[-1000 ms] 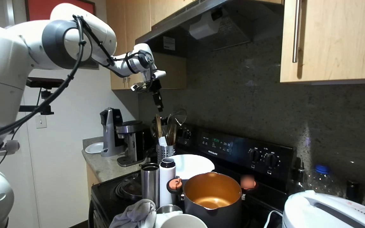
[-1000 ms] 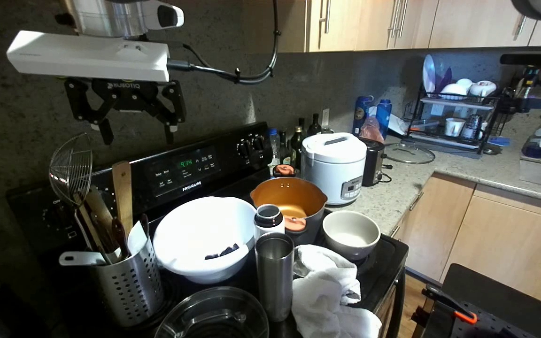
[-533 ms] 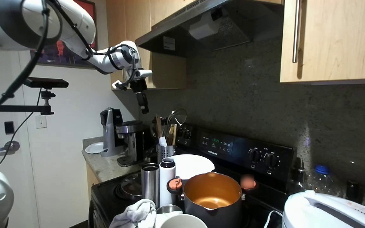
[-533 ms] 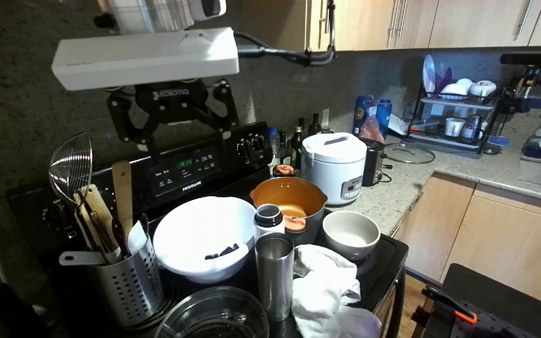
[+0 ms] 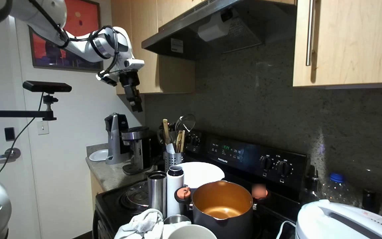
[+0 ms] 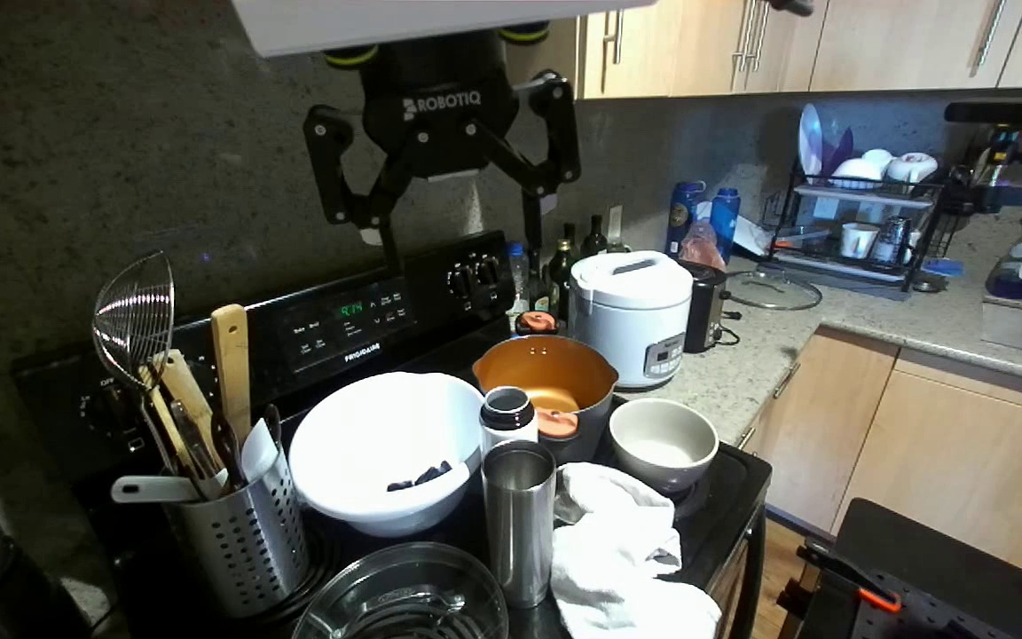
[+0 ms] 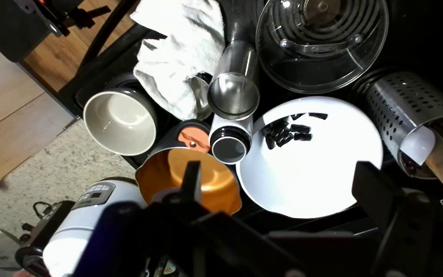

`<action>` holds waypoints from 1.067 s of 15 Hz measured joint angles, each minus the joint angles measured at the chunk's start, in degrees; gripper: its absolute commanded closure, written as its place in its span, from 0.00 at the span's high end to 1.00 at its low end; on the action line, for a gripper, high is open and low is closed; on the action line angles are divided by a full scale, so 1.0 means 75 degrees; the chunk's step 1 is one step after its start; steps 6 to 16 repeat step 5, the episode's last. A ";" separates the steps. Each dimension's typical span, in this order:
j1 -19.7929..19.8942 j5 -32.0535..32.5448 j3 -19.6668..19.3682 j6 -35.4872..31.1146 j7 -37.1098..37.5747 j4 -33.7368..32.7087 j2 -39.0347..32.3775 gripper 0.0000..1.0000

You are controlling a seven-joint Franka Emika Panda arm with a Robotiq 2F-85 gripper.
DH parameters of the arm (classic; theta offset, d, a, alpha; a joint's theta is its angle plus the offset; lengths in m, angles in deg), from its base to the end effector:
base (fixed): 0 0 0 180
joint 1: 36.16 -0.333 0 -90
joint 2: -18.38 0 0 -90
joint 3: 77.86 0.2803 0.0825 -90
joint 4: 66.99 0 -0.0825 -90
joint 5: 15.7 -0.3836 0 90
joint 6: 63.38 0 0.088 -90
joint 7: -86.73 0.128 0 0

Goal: Pick up the wooden spoon and use it to stir the contents of the white bowl

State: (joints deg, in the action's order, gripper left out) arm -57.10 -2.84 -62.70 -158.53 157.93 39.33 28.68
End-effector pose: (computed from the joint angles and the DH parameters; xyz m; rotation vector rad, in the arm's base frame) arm 0.4223 0.2843 0.5369 2.8190 -0.8635 0.3030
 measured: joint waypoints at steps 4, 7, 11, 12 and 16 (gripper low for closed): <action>0.0147 -0.0014 0.0132 -0.0002 -0.0002 0.0030 0.0038 1.00; 0.0147 -0.0014 0.0143 -0.0003 -0.0002 0.0028 0.0015 1.00; 0.0147 -0.0014 0.0143 -0.0003 -0.0002 0.0028 0.0015 1.00; 0.0147 -0.0014 0.0143 -0.0003 -0.0002 0.0028 0.0015 1.00; 0.0147 -0.0014 0.0143 -0.0003 -0.0002 0.0028 0.0015 1.00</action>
